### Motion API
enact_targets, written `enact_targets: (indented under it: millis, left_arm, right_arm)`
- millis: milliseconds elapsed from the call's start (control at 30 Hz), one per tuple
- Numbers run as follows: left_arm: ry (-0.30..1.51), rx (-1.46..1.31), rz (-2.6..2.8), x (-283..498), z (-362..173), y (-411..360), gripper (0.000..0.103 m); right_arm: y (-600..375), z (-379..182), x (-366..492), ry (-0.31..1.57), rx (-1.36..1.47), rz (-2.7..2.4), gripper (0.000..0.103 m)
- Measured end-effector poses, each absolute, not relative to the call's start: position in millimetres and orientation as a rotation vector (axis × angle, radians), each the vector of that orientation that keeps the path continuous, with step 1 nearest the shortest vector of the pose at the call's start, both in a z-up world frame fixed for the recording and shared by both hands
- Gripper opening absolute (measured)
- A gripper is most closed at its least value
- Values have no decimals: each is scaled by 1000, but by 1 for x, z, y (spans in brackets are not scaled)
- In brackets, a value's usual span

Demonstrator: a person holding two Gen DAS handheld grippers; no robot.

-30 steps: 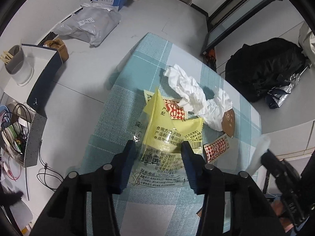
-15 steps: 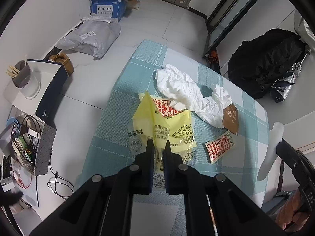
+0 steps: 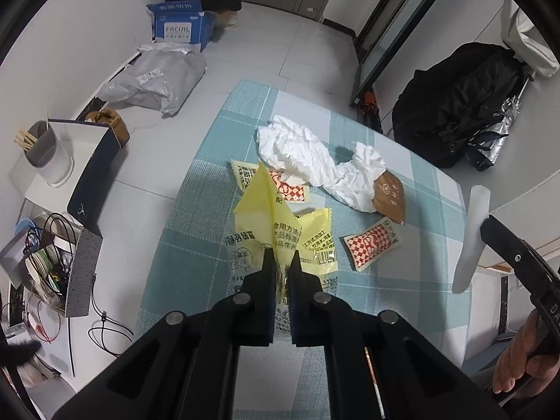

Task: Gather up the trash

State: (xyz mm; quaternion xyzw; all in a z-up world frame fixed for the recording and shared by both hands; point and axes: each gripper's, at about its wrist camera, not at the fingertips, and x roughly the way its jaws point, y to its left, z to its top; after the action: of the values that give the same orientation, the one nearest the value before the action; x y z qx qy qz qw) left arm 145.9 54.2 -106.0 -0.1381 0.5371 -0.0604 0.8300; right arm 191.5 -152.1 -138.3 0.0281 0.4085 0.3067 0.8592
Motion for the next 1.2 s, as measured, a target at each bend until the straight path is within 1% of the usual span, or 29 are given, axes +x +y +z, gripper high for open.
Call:
enact_targets:
  millis: [400,567,733,967,1200]
  left_arm:
    - [1070,-297,-193,122,-70,46,1]
    - [998,-309,-233,109,-39,41,1]
    - [896,-297,-288,96,4,29,1]
    - [763,-277,-382,75,64,4,1]
    - [681,-231,-506,58,101,-35,1]
  right_arm:
    - [-164,-116,167,799,117,593,5]
    - [-169,-96,148,759,149,579,5]
    - [-179,-61,128,698,159,573,5]
    - [-208,2,102,563,102,502,5]
    - [-265,50,69,453,114,393,5]
